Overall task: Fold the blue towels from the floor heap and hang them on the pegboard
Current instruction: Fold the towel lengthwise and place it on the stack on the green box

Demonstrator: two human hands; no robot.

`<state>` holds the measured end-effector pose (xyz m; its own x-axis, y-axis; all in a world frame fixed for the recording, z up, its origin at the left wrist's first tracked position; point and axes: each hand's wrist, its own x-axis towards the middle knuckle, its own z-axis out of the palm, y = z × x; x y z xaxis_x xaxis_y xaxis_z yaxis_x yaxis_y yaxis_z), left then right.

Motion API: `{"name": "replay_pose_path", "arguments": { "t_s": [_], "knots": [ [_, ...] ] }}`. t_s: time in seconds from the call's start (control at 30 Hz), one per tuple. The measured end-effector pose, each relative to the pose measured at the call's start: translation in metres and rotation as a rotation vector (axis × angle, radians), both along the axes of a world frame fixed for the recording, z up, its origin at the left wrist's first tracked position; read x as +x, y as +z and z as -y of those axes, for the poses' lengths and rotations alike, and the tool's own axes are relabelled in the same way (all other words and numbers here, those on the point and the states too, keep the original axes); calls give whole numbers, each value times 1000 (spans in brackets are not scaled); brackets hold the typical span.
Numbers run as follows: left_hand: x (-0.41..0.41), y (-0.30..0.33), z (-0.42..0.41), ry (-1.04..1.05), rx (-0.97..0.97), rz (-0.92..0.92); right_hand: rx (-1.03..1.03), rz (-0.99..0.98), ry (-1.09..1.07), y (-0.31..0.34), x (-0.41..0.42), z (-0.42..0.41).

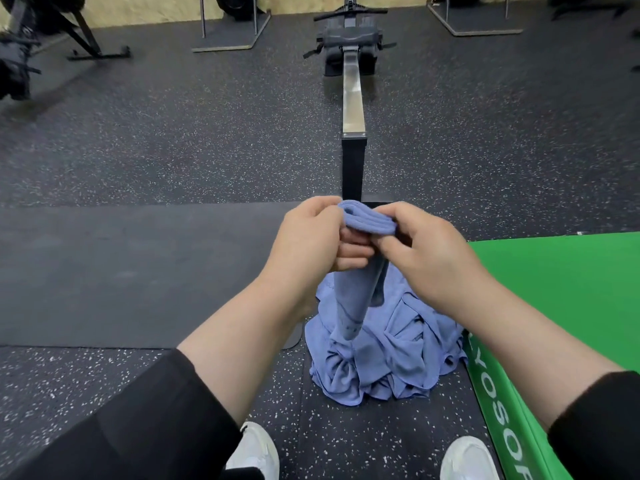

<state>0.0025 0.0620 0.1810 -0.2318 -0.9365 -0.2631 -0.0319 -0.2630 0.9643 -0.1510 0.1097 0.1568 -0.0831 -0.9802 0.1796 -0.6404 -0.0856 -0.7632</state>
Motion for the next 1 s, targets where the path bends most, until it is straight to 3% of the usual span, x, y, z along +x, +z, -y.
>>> {"name": "replay_pose_path", "arguments": {
  "t_s": [0.1,0.17,0.27,0.37,0.6,0.7,1.0],
  "knots": [
    [7,-3,7,-139,-308,359,7,72,-12,1,-4,2],
    [11,-2,8,-253,-350,371,16,164,3,1,-5,2],
    [13,-1,10,-224,-411,372,18,294,7,2,-6,2],
    [12,3,10,-169,-464,255,101,432,64,2,-6,2],
    [10,10,10,-63,-399,-55,205,311,103,-5,0,0],
    [10,10,16,54,-366,-92,211,293,66,-5,5,0],
    [12,2,33,185,-68,-399,176,202,37,-13,8,-3]
  ]
}}
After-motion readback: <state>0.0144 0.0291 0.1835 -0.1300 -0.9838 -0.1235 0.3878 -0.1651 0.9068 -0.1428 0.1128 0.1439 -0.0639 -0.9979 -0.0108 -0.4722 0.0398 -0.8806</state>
